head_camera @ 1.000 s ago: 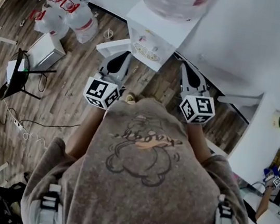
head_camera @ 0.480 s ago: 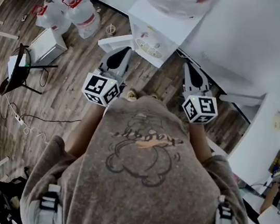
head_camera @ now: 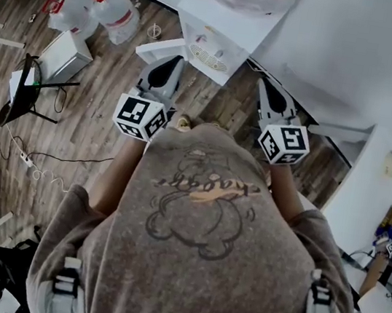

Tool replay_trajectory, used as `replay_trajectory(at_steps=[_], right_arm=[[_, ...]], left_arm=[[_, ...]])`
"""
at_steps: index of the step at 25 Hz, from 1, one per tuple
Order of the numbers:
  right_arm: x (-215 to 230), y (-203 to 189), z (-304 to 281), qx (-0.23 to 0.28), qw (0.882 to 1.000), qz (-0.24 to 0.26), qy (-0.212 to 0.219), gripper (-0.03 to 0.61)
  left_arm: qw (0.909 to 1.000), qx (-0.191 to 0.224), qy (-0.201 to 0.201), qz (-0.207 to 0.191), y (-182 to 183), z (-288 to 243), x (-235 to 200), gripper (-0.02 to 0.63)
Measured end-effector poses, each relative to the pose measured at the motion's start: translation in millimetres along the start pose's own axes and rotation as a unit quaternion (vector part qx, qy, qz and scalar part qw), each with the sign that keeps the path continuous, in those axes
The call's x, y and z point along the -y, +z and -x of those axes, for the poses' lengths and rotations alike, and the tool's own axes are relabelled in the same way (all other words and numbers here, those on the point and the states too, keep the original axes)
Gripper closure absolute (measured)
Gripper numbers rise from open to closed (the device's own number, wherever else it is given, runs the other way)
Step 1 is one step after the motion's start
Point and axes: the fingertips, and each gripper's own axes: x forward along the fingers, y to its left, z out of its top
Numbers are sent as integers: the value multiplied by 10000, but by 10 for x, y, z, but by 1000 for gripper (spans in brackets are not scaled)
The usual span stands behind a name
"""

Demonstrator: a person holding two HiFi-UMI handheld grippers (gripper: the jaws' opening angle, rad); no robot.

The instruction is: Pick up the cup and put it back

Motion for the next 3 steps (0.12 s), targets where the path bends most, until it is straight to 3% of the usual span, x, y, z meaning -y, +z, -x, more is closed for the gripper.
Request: replay_trajectory(at_steps=[3], right_arm=[[34, 28, -41, -15, 9999, 107, 89, 586]], left_arm=[[10000, -22, 0, -13, -30, -33, 10, 611]])
